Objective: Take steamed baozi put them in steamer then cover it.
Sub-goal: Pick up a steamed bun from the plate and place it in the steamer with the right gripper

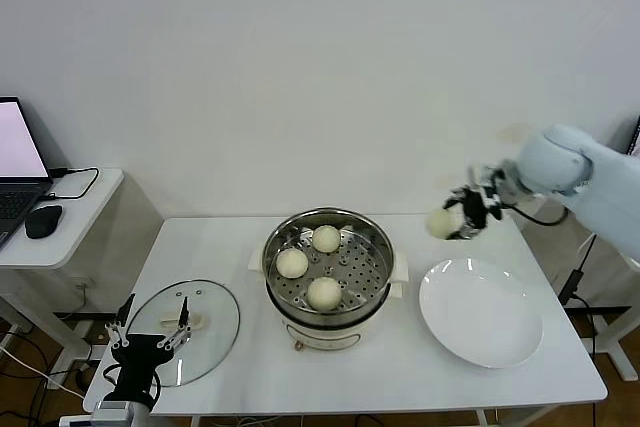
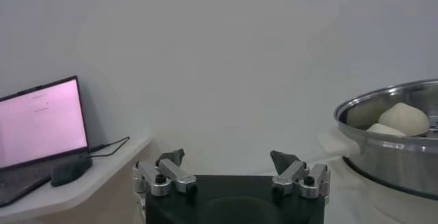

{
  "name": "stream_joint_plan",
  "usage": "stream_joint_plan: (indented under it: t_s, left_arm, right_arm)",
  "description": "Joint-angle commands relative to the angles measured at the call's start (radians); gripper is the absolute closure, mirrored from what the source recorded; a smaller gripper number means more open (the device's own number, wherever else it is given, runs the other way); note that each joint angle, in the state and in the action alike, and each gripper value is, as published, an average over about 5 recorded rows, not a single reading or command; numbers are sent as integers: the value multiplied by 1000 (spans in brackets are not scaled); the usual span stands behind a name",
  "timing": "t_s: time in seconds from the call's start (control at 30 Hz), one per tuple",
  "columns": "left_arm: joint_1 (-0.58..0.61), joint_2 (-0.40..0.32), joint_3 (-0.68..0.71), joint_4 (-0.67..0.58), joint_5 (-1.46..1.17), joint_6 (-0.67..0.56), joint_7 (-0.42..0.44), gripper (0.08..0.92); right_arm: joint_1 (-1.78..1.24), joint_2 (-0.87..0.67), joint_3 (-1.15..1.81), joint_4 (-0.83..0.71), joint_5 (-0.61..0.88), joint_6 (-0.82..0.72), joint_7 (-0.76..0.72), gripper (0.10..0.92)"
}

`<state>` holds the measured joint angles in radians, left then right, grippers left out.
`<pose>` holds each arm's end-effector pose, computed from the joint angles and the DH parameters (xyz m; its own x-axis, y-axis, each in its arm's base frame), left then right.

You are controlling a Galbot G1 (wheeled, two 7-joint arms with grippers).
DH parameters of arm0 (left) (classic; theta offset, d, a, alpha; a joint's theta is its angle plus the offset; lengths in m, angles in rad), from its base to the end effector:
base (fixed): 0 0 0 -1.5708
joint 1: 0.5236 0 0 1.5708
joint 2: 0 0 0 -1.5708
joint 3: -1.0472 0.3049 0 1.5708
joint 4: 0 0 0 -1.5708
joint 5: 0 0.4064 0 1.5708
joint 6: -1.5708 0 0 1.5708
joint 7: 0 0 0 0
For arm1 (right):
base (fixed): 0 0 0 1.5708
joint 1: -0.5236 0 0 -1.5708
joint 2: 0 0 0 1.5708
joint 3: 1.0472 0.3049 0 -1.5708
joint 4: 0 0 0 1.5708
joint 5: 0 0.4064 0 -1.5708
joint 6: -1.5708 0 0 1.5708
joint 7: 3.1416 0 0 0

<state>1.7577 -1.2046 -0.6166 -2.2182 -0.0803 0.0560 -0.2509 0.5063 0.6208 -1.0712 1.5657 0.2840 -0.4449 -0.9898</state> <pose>0.2153 0.0495 -0.2447 -0.9924 -0.1090 0.0579 -0.0890 0.9567 0.2773 0.5088 -0.0134 -0.0186 -0.3678 -0.2800 0.8867 -0.9193 -0.0341 -0.3921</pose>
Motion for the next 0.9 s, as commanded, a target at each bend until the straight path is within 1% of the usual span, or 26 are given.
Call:
stream_joint_plan:
  t_s: [0.03,0.37,0.9]
  left_arm:
    - [1,-3,-1,1,0,0,0,177]
    - [8,-5,-18,6,-5,-3,1,177]
    - [5,-12,-23,11,-13,-4,-1,177]
  right_arm:
    - [173,219,-187,62,279,-173,132,398]
    - [8,319,-157,-14,288,-262,214,397]
    - [-135,353,-133,-90,158,-282,241,397]
